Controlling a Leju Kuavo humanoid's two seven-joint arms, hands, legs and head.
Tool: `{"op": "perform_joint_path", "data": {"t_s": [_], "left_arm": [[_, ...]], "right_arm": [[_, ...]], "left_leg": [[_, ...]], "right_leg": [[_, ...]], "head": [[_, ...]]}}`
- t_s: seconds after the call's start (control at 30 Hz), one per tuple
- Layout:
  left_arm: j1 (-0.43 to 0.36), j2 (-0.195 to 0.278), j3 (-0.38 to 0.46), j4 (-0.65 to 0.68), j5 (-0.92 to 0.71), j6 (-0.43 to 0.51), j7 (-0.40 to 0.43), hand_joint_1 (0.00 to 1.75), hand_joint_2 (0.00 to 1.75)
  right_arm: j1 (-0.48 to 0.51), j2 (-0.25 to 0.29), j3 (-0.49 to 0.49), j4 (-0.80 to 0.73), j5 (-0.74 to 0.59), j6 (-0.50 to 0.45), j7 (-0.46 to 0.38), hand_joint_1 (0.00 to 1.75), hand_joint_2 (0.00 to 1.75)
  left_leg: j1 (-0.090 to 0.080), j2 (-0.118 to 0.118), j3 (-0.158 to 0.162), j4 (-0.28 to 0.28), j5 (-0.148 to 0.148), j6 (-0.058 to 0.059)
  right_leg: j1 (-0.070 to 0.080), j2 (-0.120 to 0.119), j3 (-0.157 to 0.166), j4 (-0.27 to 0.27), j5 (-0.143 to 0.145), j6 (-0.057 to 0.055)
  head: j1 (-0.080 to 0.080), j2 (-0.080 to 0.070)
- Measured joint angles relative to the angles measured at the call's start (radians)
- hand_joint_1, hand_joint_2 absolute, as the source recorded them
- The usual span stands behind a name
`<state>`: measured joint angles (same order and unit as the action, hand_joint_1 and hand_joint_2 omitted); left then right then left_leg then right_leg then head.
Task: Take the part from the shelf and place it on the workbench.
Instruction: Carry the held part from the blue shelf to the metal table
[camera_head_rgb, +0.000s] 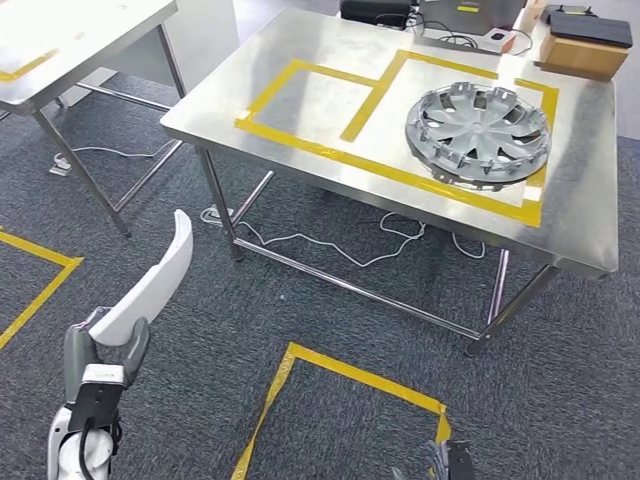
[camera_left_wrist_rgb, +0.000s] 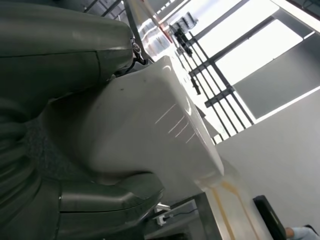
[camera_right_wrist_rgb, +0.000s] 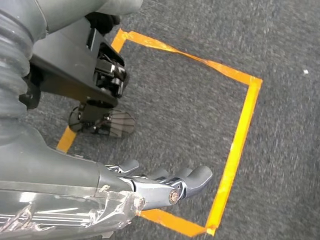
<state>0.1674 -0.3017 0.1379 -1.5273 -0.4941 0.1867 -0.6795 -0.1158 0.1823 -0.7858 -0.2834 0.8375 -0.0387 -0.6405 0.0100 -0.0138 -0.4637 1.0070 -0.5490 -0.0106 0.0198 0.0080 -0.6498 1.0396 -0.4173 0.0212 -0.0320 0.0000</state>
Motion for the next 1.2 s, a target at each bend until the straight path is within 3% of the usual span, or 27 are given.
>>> {"op": "perform_joint_path", "data": {"t_s": [0.07,0.1,0.13,0.2,0.23,0.27,0.3,0.37,0.43,0.57,0.63,0.7,0.77,0.8,0.83,0.9,0.97,1.03,1.1,1.2], "left_arm": [[-0.001,0.001,-0.003,0.0,-0.001,0.0,0.0,1.75,1.75],[-0.002,0.001,-0.004,0.0,-0.001,0.0,0.0,1.75,1.75],[-0.002,0.002,-0.004,0.0,-0.001,0.0,0.0,1.75,1.75],[-0.002,0.002,-0.004,0.0,-0.001,-0.001,0.0,1.75,1.75],[-0.002,0.002,-0.003,0.0,0.0,-0.001,0.0,1.75,1.75],[-0.001,0.002,-0.003,0.001,0.0,-0.001,0.0,1.75,1.75],[-0.001,0.002,-0.002,0.001,0.0,-0.001,0.0,1.75,1.75],[-0.001,0.002,-0.002,0.001,0.0,-0.001,0.0,1.75,1.75],[-0.002,0.002,-0.002,0.002,0.003,-0.001,0.0,1.75,1.75],[-0.002,0.001,-0.008,0.002,0.024,0.005,0.0,1.75,1.75],[-0.002,0.001,-0.021,-0.006,0.037,0.016,0.0,1.75,1.75],[-0.003,0.001,-0.04,-0.017,0.043,0.028,0.0,1.75,1.75],[-0.003,0.002,-0.053,-0.026,0.043,0.035,0.0,1.75,1.75],[-0.003,0.002,-0.057,-0.029,0.042,0.037,0.0,1.75,1.75],[-0.003,0.002,-0.06,-0.033,0.042,0.038,0.0,1.75,1.75],[-0.004,0.002,-0.069,-0.037,0.037,0.04,0.0,1.75,1.75],[-0.004,0.002,-0.077,-0.04,0.029,0.042,0.0,1.75,1.75],[-0.005,0.003,-0.085,-0.043,0.02,0.046,0.0,1.75,1.75],[-0.008,0.004,-0.095,-0.045,0.011,0.049,0.0,1.75,1.75],[-0.012,0.006,-0.103,-0.047,-0.002,0.051,0.0,1.75,1.75]], "right_arm": [[-0.002,0.0,-0.002,0.0,0.0,-0.001,-0.001,0.0,1.75],[-0.004,0.0,-0.003,0.0,0.0,-0.001,-0.001,0.0,1.75],[-0.005,0.0,-0.003,0.0,0.0,-0.001,-0.001,0.0,1.75],[-0.005,0.0,-0.005,0.0,0.0,-0.001,-0.001,0.0,1.75],[-0.003,0.0,-0.005,0.001,-0.001,-0.001,-0.001,0.0,1.75],[-0.002,0.0,-0.006,0.001,-0.001,-0.001,-0.001,0.0,1.75],[-0.001,0.0,-0.007,0.001,-0.001,-0.001,0.0,0.0,1.75],[-0.001,0.0,-0.007,0.001,0.0,-0.001,-0.001,0.0,1.75],[-0.003,0.0,-0.008,0.001,0.0,-0.001,-0.001,0.0,1.75],[-0.005,0.0,-0.01,0.001,0.011,0.0,0.0,0.0,1.75],[-0.007,0.0,-0.011,0.001,0.021,0.0,0.0,0.0,1.75],[-0.008,0.001,-0.011,0.002,0.031,0.001,0.002,0.0,1.75],[-0.006,0.001,-0.011,0.003,0.04,0.001,0.005,0.0,1.75],[-0.005,0.002,-0.011,0.003,0.043,0.001,0.006,0.0,1.75],[-0.005,0.002,-0.012,0.003,0.046,0.002,0.007,0.0,1.75],[-0.005,0.002,-0.013,0.004,0.049,0.002,0.008,0.0,1.75],[-0.006,0.002,-0.015,0.005,0.053,0.002,0.008,0.0,1.75],[-0.008,0.003,-0.017,0.006,0.057,0.003,0.009,0.0,1.75],[-0.013,0.003,-0.018,0.005,0.062,0.004,0.009,0.0,1.75],[-0.02,0.005,-0.021,0.006,0.067,0.006,0.01,0.0,1.75]], "left_leg": [[0.0,0.002,-0.006,0.039,0.011,-0.01],[0.0,0.003,-0.028,0.081,0.01,-0.015],[0.001,0.003,-0.063,0.139,-0.001,-0.019],[0.001,0.004,-0.15,0.247,-0.056,-0.026],[0.001,0.004,-0.185,0.275,-0.08,-0.027],[0.002,0.004,-0.205,0.273,-0.082,-0.028],[0.003,0.004,-0.209,0.243,-0.059,-0.03],[0.009,0.007,-0.187,0.126,0.045,-0.037],[0.013,0.015,-0.167,0.039,0.104,-0.036],[0.016,0.01,-0.148,0.015,0.105,-0.003],[0.015,0.008,-0.131,0.015,0.1,0.011],[0.012,0.008,-0.119,0.015,0.088,0.016],[0.009,0.007,-0.103,0.015,0.072,0.018],[0.007,0.006,-0.092,0.015,0.063,0.018],[0.005,0.005,-0.078,0.015,0.053,0.017],[0.002,0.004,-0.054,0.015,0.032,0.014],[0.002,0.003,-0.038,0.013,0.019,0.003],[0.005,0.003,-0.031,0.02,0.02,-0.011],[0.005,0.004,-0.051,0.069,0.025,-0.02],[0.005,0.005,-0.163,0.226,-0.023,-0.028]], "right_leg": [[-0.004,0.002,0.025,-0.012,-0.001,-0.011],[-0.007,0.003,0.037,-0.015,-0.006,-0.015],[-0.008,0.003,0.047,-0.018,-0.011,-0.018],[-0.01,0.003,0.061,-0.019,-0.026,-0.023],[-0.011,0.004,0.069,-0.019,-0.035,-0.023],[-0.012,0.005,0.08,-0.019,-0.043,-0.022],[-0.014,0.006,0.092,-0.019,-0.052,-0.02],[-0.018,0.009,0.117,-0.018,-0.072,-0.01],[-0.017,0.01,0.132,-0.018,-0.096,0.002],[-0.017,0.004,0.15,0.001,-0.114,0.027],[-0.019,0.0,0.112,0.067,-0.145,0.034],[-0.02,0.0,0.028,0.19,-0.193,0.038],[-0.02,0.0,-0.037,0.251,-0.215,0.039],[-0.02,0.0,-0.045,0.231,-0.201,0.036],[-0.019,0.0,-0.038,0.18,-0.165,0.032],[-0.017,-0.001,-0.009,0.063,-0.066,0.021],[-0.01,-0.002,0.012,0.011,-0.02,0.012],[-0.005,0.0,0.027,0.003,-0.028,0.001],[-0.008,0.002,0.052,-0.01,-0.033,-0.011],[-0.01,0.004,0.085,-0.018,-0.053,-0.022]], "head": [[-0.002,0.0],[-0.005,0.0],[-0.008,0.0],[-0.011,0.0],[-0.012,0.0],[-0.012,0.0],[-0.012,0.0],[-0.013,0.0],[-0.015,0.0],[-0.012,0.0],[-0.007,0.0],[-0.004,0.0],[-0.003,0.0],[-0.003,0.0],[-0.003,0.0],[-0.003,0.0],[-0.004,0.0],[-0.004,0.0],[-0.007,0.0],[-0.013,0.0]]}}
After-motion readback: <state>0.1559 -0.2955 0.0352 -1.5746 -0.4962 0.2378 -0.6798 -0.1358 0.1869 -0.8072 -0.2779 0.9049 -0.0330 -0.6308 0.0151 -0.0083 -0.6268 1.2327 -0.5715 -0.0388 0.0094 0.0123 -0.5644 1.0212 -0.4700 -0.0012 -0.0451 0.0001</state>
